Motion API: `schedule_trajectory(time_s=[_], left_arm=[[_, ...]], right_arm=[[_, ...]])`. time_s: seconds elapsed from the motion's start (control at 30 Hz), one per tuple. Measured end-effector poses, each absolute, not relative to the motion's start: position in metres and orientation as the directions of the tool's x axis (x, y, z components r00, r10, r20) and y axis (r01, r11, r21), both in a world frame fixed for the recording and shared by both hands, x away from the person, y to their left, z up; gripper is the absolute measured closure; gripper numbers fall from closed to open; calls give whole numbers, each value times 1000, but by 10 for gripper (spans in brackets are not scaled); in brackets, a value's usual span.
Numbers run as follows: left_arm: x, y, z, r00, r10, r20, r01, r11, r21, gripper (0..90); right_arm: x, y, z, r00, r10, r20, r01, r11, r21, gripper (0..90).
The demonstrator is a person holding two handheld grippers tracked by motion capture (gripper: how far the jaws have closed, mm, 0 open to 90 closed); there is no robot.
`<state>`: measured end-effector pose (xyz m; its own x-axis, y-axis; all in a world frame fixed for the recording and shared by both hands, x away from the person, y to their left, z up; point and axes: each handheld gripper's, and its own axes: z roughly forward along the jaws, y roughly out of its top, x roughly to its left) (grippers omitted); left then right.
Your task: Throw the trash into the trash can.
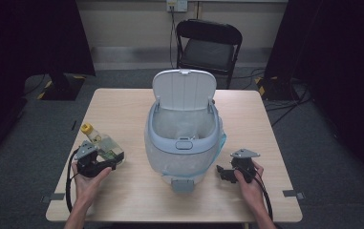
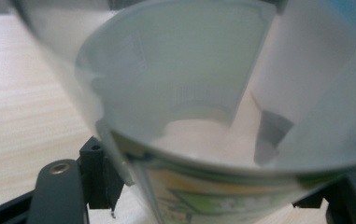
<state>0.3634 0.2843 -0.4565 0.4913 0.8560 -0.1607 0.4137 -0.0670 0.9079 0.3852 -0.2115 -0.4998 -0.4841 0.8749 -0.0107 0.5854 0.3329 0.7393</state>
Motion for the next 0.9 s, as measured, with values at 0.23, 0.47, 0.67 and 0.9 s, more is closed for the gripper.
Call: schedule_trajectory(time_s=[0.23,0.47,0.67,0.9], left_arm=[[360,278,-441,516,842,-156,364,-50,930,280],[356,272,-424,555,821,-133,327,-69,942,279],[350,271,-409,580,803,-138,285,-41,958,279],[344,269,-392,584,804,-111,237,-38,971,280]], right_arm=[[385,-212,-500,-485,874,-11,585,334,739,169],[385,-212,-500,-485,875,-12,585,334,739,169],[385,-212,-500,-485,874,-12,585,334,739,169],[385,-211,-500,-484,875,-10,586,333,739,169]])
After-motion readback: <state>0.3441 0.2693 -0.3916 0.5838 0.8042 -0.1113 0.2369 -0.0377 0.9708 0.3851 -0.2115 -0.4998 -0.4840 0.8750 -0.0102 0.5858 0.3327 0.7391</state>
